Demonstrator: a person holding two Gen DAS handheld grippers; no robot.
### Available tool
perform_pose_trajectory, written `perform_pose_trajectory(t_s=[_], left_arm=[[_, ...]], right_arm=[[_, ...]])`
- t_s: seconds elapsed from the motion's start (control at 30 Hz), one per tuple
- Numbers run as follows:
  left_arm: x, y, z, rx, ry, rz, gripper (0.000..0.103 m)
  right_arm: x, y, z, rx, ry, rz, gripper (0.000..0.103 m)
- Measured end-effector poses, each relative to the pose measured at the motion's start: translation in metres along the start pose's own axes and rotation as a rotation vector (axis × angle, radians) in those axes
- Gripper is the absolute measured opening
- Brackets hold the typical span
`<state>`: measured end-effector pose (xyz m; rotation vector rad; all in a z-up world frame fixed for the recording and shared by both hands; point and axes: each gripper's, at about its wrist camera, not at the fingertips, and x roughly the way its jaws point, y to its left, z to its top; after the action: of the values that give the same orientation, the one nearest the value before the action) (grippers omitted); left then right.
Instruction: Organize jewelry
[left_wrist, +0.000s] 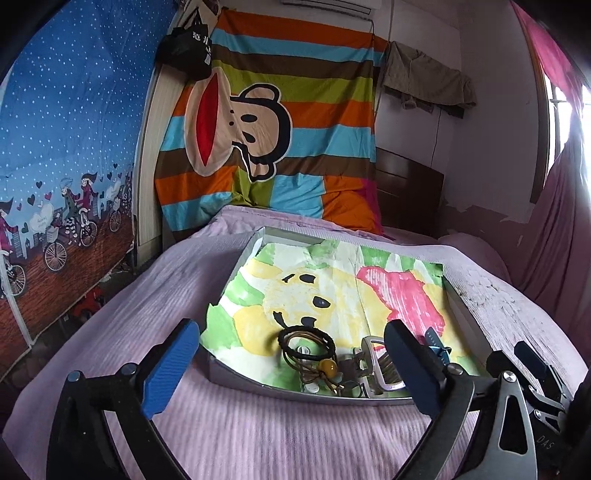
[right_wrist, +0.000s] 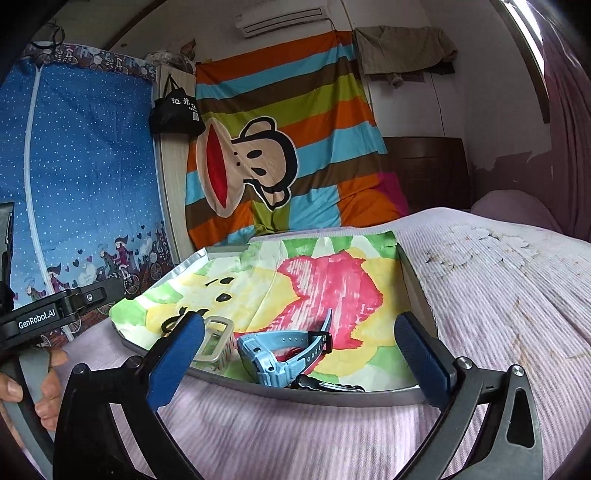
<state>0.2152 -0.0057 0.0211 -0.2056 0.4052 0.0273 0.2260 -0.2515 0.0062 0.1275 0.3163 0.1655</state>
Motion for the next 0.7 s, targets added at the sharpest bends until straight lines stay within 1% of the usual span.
perform_pose_trajectory(t_s=[0.2, 0.37, 0.7], left_arm=[[-0.029, 0.006, -0.001, 0.012, -0.046, 0.006, 0.103], [-0.054, 0.010, -0.005, 0.028, -0.069, 0.008, 0.103], [-0.102, 0.019, -0.014, 0.031, -0.098, 0.009, 0.103]], right_arm=[[-0.028, 0.009, 0.003, 0.010, -0.039, -0.006, 0.101], [-0.055, 0.015, 0.003, 0.018, -0.044, -0.018, 0.101], [-0.118, 0.030, 0.011, -0.056, -0.072, -0.027, 0.101]])
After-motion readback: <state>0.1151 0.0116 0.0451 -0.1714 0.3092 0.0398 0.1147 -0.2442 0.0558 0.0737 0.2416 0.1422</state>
